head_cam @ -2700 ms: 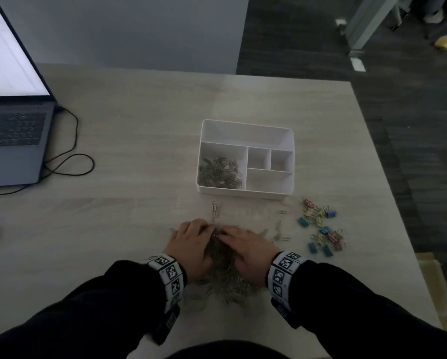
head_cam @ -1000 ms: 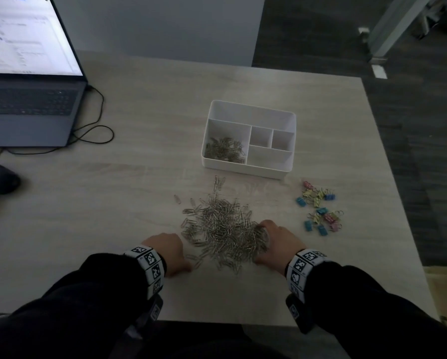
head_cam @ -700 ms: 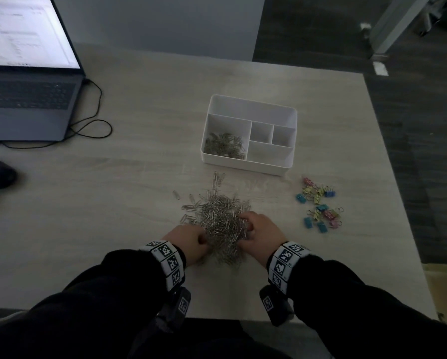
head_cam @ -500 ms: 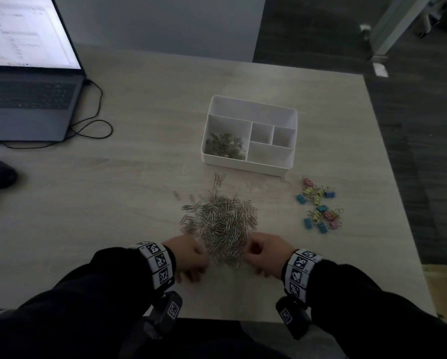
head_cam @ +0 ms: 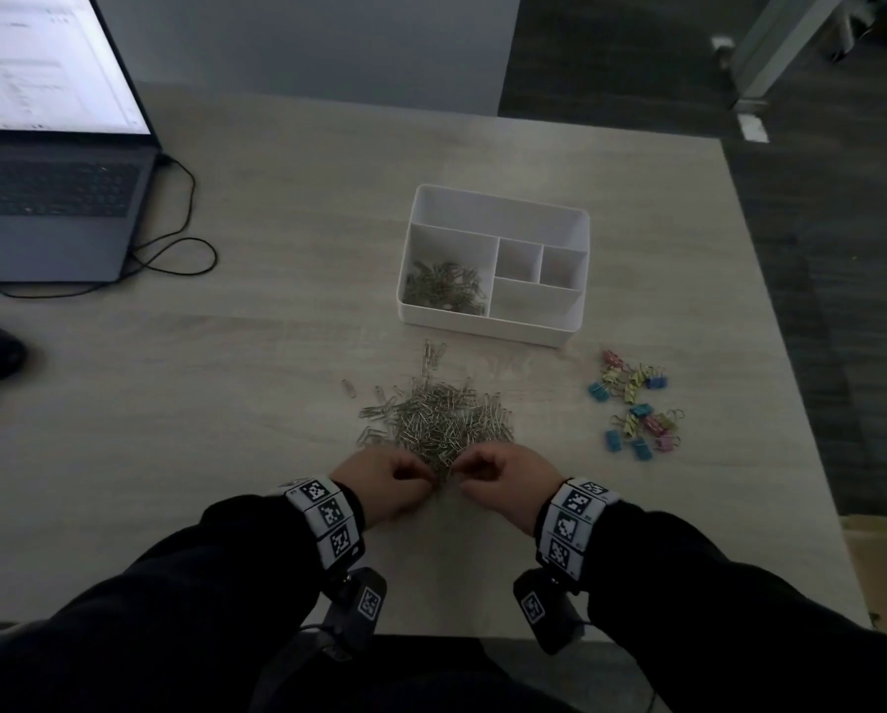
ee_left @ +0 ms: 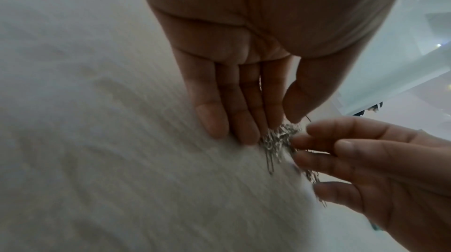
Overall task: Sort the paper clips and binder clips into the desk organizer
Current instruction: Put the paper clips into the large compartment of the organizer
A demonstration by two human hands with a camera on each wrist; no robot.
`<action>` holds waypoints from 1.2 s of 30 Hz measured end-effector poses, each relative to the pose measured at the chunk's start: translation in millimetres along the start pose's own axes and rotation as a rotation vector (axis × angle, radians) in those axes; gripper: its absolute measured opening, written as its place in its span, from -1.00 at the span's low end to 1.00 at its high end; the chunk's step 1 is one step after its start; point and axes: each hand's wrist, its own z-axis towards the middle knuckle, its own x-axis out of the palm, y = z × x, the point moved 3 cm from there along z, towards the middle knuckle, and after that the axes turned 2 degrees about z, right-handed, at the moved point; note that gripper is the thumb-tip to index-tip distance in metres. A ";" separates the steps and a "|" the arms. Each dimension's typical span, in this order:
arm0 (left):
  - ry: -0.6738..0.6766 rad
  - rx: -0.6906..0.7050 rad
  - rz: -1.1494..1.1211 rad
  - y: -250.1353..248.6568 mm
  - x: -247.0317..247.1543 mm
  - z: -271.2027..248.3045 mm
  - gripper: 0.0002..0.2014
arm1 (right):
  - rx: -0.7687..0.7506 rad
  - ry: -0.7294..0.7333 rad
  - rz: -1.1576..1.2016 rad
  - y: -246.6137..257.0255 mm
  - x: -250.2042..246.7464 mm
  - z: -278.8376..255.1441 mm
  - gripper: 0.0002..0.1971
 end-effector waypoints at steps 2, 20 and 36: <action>-0.098 0.049 0.118 -3.8 -14.4 0.0 -0.92 | -0.007 -0.074 -0.020 1.1 -13.6 -1.1 -0.81; -0.163 0.017 0.639 -17.9 -30.4 26.0 -0.06 | 0.079 -0.032 -0.477 11.5 -14.8 33.6 -0.24; 0.027 0.272 0.499 -41.6 -55.6 50.4 -0.76 | 0.024 -0.003 -0.363 33.3 -26.4 55.3 -0.84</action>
